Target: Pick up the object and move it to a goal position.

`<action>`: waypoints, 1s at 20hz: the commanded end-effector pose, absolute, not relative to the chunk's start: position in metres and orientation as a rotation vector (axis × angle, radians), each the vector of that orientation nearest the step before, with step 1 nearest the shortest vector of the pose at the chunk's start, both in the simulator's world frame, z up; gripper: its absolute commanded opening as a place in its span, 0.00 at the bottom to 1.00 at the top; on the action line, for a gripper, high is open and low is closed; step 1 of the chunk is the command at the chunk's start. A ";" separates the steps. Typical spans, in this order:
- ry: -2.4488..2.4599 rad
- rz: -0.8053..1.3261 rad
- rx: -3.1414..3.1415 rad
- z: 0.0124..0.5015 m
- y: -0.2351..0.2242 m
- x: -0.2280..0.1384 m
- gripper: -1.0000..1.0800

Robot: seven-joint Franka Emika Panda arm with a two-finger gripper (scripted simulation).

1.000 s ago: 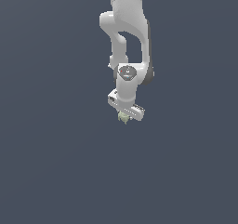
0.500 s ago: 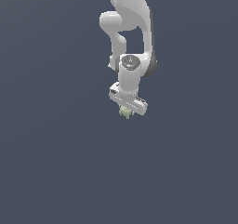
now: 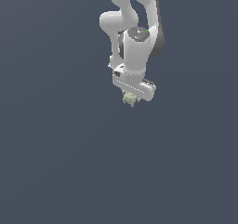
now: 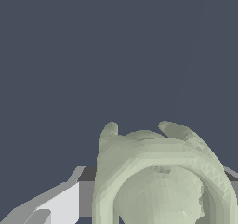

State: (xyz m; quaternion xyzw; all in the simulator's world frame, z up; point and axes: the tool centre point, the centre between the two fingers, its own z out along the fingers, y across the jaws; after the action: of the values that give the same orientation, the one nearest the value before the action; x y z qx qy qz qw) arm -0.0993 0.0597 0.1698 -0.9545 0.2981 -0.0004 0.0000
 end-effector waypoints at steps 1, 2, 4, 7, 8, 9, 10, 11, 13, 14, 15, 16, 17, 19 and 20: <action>0.937 -0.002 -2.999 0.197 0.065 -0.105 0.00; 0.937 -0.002 -2.999 0.208 0.067 -0.106 0.00; 0.938 -0.002 -3.000 0.229 0.072 -0.110 0.00; 0.938 -0.002 -3.000 0.258 0.078 -0.115 0.00; 0.938 -0.002 -3.000 0.268 0.080 -0.117 0.00; 0.938 -0.002 -3.000 0.277 0.082 -0.118 0.00; 0.938 -0.002 -3.000 0.285 0.084 -0.119 0.00; 0.938 -0.002 -3.000 0.293 0.086 -0.121 0.00; 0.938 -0.002 -3.000 0.308 0.089 -0.123 0.00; 0.938 -0.002 -3.000 0.315 0.091 -0.124 0.00; 0.937 -0.001 -3.000 0.321 0.093 -0.125 0.00; 0.937 -0.001 -3.000 0.327 0.094 -0.125 0.00; 0.937 -0.001 -3.000 0.332 0.095 -0.126 0.00; 0.937 -0.001 -2.999 0.341 0.097 -0.127 0.00; 0.937 -0.001 -2.999 0.345 0.098 -0.127 0.00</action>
State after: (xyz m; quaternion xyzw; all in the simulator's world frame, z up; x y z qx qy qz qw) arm -0.1262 0.0966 0.3382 -0.9546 0.2980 -0.0008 -0.0001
